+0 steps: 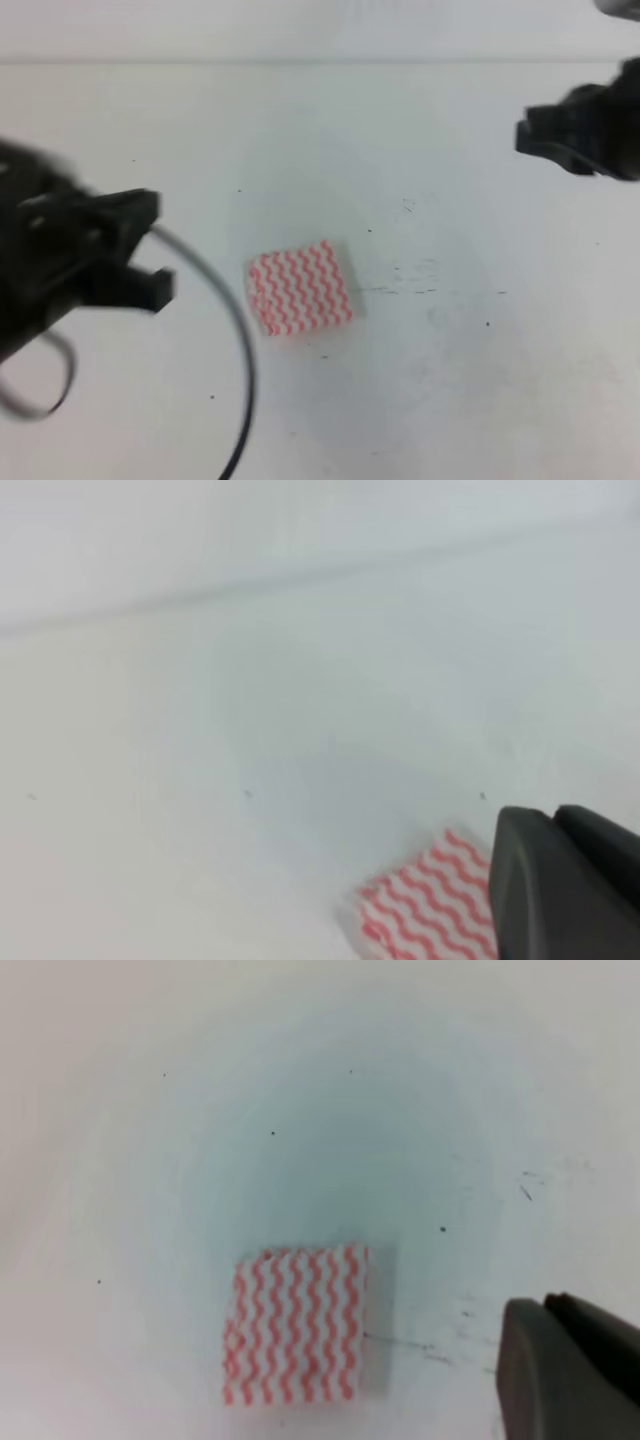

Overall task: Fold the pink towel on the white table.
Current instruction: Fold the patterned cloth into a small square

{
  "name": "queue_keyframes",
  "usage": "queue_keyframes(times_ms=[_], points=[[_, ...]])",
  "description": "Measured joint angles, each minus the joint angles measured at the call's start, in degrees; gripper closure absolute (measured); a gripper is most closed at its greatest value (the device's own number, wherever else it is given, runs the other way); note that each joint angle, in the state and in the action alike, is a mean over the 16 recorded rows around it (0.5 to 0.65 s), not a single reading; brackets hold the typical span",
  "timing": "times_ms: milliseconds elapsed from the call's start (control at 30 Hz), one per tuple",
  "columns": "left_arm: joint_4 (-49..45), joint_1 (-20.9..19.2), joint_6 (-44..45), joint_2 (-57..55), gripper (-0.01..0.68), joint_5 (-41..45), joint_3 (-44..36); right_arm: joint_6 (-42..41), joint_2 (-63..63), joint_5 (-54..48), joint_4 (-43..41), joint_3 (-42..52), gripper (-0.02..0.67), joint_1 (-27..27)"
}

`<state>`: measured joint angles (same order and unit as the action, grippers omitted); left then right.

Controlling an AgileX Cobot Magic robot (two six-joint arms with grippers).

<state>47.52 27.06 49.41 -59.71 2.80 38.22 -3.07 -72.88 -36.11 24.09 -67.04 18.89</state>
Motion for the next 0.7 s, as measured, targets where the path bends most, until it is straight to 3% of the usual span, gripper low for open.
queue_keyframes(times_ms=[167, 333, 500, 700], points=[[1.9, 0.0, 0.0, 8.5, 0.673, -1.8, -7.0, 0.1, 7.2, 2.1, 1.2, 7.0, 0.651, 0.0], [2.8, 0.0, 0.0, 9.4, 0.673, -2.4, -9.8, 0.2, 12.1, 3.4, 2.0, 11.0, 0.651, 0.0], [3.2, 0.0, 0.4, 2.0, 0.673, -0.6, -7.6, 0.1, 14.0, 3.8, 2.4, 12.1, 0.651, 0.0], [3.5, 0.1, 1.8, -13.3, 0.673, 2.0, 1.3, -0.3, 15.0, 4.6, 2.0, 12.1, 0.651, 0.0]])
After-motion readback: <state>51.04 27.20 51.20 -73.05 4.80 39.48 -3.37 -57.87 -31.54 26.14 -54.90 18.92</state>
